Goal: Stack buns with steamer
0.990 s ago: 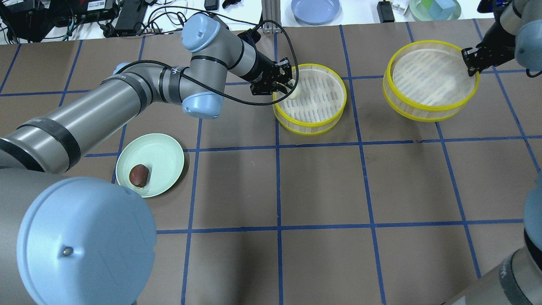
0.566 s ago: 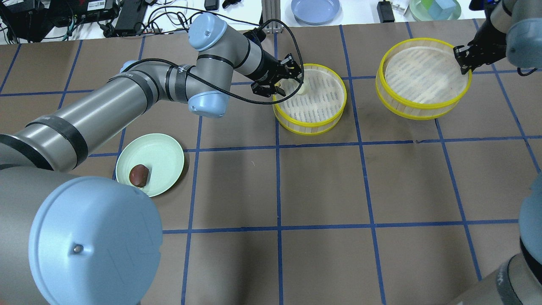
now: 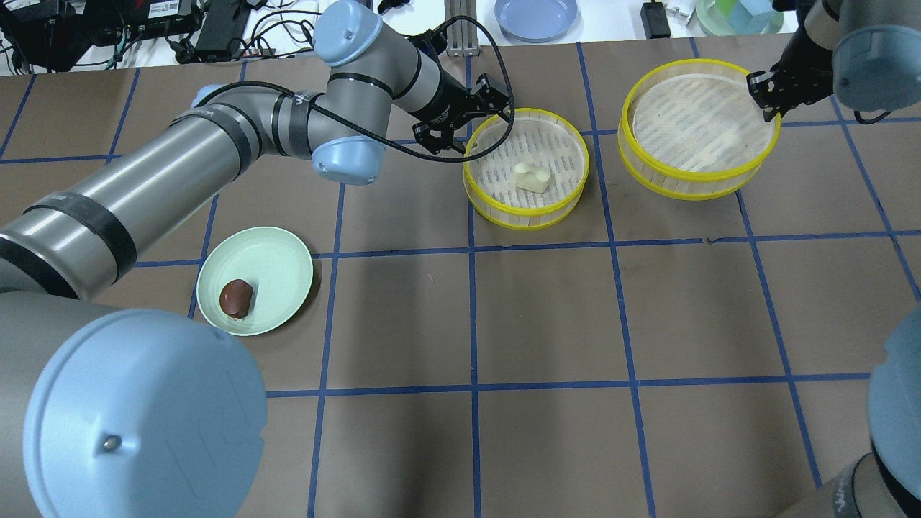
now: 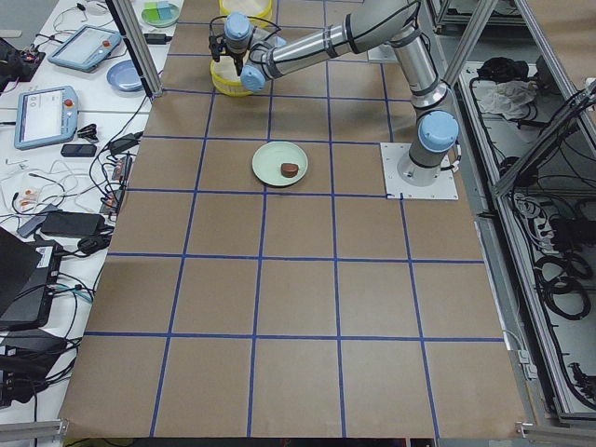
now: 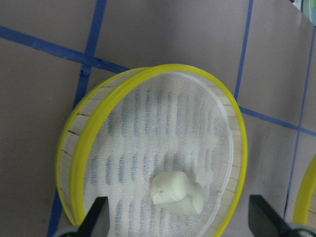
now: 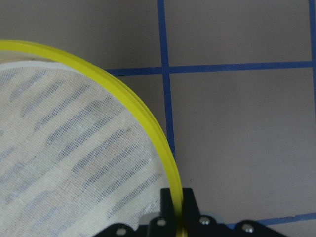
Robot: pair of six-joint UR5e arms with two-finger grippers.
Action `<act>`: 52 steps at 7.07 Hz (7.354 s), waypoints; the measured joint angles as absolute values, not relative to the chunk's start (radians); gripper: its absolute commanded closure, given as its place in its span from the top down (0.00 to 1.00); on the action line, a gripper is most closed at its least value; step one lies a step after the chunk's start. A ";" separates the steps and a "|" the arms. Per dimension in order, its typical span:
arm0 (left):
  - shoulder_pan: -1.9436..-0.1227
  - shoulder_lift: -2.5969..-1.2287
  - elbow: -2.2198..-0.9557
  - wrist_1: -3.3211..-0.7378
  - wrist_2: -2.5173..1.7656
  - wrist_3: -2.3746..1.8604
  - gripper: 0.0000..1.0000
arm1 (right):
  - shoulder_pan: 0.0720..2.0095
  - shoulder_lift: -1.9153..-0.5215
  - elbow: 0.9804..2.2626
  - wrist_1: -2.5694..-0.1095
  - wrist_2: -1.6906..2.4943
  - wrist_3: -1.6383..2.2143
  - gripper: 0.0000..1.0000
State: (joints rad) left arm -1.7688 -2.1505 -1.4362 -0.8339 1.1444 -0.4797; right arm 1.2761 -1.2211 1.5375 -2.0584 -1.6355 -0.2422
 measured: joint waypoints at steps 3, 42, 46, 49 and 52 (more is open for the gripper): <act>-1.623 -2.008 -1.387 -1.189 1.419 -0.187 1.00 | 1.399 -1.226 1.538 -2.048 -1.640 -0.028 0.00; -1.706 -2.069 -1.549 -0.622 0.989 -0.834 0.69 | 1.614 -1.577 1.519 -1.637 -1.531 -0.025 1.00; -1.744 -2.119 -1.545 -0.565 0.984 -0.873 1.00 | 1.614 -1.577 1.519 -1.553 -1.557 -0.026 1.00; -1.732 -2.069 -1.506 -0.593 1.005 -0.804 1.00 | 1.614 -1.577 1.519 -1.525 -1.558 -0.026 1.00; -1.658 -1.962 -1.496 -0.874 1.247 -0.288 1.00 | 1.614 -1.578 1.519 -1.525 -1.560 -0.029 1.00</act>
